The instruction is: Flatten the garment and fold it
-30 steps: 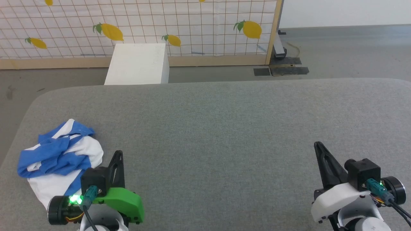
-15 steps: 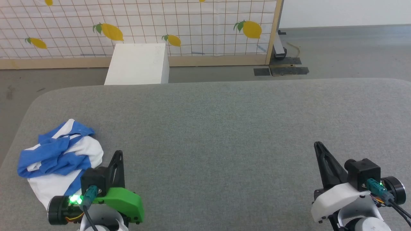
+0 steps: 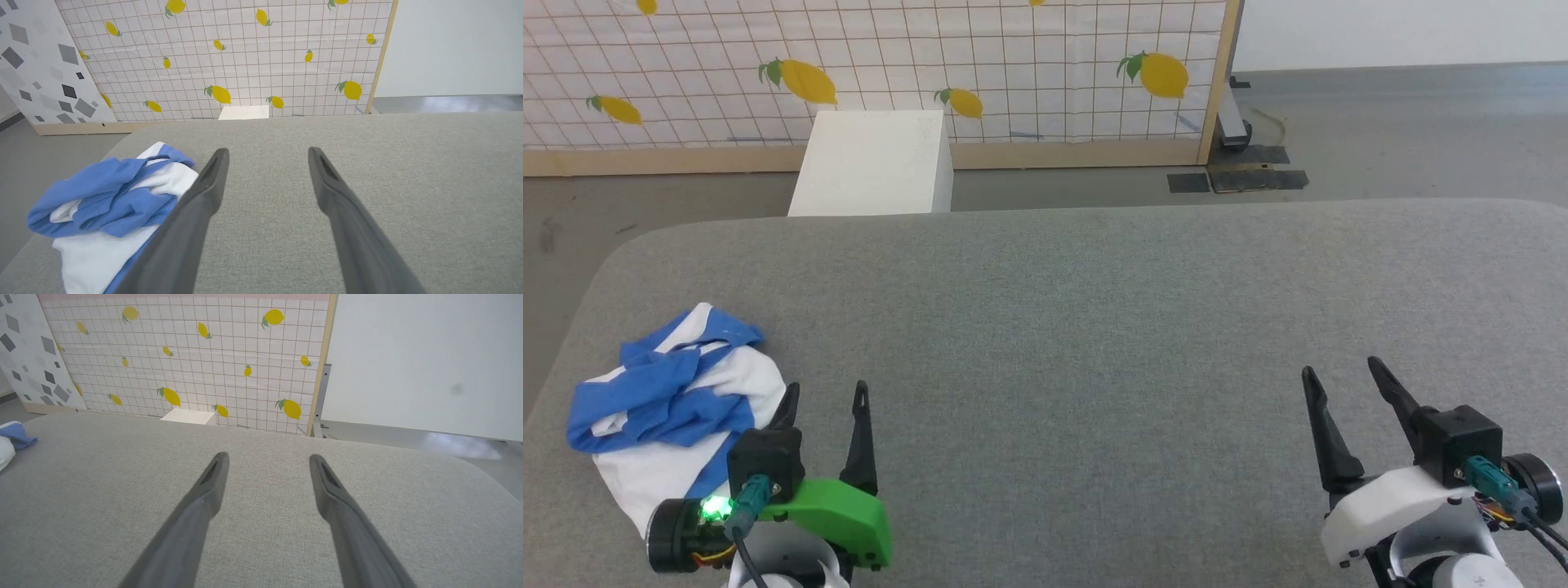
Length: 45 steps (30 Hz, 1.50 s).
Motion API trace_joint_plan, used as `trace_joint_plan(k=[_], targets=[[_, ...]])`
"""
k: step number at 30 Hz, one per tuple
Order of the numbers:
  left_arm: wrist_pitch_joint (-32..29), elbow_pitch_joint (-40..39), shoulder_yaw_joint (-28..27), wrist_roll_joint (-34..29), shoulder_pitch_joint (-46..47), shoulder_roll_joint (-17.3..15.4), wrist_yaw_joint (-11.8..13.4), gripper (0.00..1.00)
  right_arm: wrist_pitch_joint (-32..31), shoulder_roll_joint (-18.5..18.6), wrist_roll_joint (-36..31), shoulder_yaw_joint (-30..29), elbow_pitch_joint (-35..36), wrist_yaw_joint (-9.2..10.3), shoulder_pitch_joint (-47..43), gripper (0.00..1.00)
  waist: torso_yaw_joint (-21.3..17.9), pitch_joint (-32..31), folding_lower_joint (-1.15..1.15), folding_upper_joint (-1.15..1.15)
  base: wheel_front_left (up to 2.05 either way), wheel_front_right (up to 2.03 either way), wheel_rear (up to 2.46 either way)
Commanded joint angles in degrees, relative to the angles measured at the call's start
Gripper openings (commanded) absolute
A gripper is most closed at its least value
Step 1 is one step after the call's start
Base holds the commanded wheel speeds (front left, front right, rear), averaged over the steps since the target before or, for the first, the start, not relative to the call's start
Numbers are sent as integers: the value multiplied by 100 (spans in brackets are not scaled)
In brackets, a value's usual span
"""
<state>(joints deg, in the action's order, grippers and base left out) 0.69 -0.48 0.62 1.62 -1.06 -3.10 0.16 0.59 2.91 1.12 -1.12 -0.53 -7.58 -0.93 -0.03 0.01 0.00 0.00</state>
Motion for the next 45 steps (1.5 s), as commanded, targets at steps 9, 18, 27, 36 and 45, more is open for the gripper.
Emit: trace_joint_plan(k=[9,18,27,36,45], targets=[[154,-88,43,146,-75,3,78,100,156,0,143,-184,-106,1,-25,100,6,-7,0,0,0,0,0],[260,-119,61,199,-145,5,128,100,263,-1,215,-325,-170,2,-50,100,-6,-28,0,0,0,0,0],[367,-134,74,257,-216,7,189,100,371,-1,252,-432,-214,2,-89,100,1,-49,0,0,0,0,0],[471,-152,122,268,-248,8,245,100,475,-1,298,-543,-252,3,-109,100,60,-27,0,0,0,0,0],[578,-183,138,417,-286,10,351,100,583,-1,327,-599,-285,4,-137,100,216,-19,0,0,0,0,0]])
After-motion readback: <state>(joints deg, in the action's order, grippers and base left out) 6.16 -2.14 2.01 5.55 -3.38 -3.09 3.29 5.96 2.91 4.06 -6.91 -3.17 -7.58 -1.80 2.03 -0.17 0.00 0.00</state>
